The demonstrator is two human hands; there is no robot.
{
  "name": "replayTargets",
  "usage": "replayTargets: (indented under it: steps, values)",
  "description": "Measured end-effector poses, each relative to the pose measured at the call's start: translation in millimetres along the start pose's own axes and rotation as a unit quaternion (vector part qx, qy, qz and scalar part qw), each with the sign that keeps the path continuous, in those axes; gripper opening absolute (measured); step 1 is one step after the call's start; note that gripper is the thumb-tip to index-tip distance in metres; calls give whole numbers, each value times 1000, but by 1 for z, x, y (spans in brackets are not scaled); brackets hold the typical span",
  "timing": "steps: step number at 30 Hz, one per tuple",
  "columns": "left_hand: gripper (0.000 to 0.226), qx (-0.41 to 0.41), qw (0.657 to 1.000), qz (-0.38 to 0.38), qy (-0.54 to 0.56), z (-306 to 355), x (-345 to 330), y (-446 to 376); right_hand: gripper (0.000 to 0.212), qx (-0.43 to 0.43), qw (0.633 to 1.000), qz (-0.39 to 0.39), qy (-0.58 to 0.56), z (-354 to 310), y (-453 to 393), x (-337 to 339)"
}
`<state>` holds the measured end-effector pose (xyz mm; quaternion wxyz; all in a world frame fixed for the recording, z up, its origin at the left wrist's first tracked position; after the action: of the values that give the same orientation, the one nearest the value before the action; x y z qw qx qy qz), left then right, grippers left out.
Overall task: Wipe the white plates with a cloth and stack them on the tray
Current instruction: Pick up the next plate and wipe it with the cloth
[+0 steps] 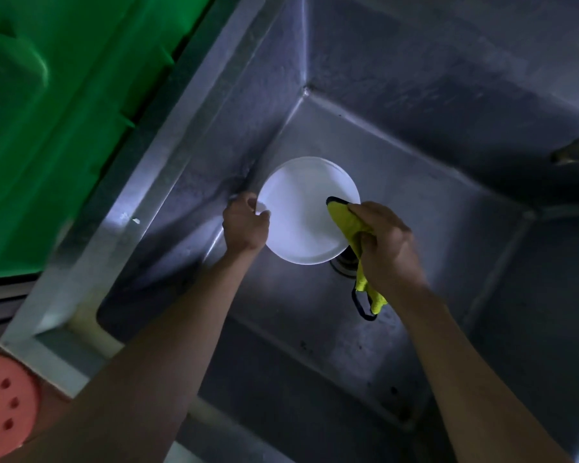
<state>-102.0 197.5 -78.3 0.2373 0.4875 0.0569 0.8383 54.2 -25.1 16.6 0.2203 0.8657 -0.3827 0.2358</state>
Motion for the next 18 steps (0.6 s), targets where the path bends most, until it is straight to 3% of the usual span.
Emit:
replayTargets:
  steps: [3,6,13,18]
  values:
    - [24,45,998,8,34,-8,-3,-1,27,-15,1000,-14,-2,11,2,-4]
    - [25,58,998,2,27,-11,-8,-3,24,-31,999,-21,-29,16,6,-4]
    - [21,82,995,-18,60,-17,-8,12,62,-26,998,-10,-52,6,16,5]
    - [16,121,986,-40,105,-18,0,28,55,-25,998,1,-50,2,26,11]
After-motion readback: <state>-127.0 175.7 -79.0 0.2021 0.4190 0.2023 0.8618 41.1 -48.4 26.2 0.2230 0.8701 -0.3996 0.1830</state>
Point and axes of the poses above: each hand's wrist, its own y-axis away from the middle knuckle, its own x-axis out of the back of the hand, z = x × y, the point moved 10 cm from there along -y, towards the middle knuckle, and after that the axes turned 4 degrees about z, right-handed, at the moved point
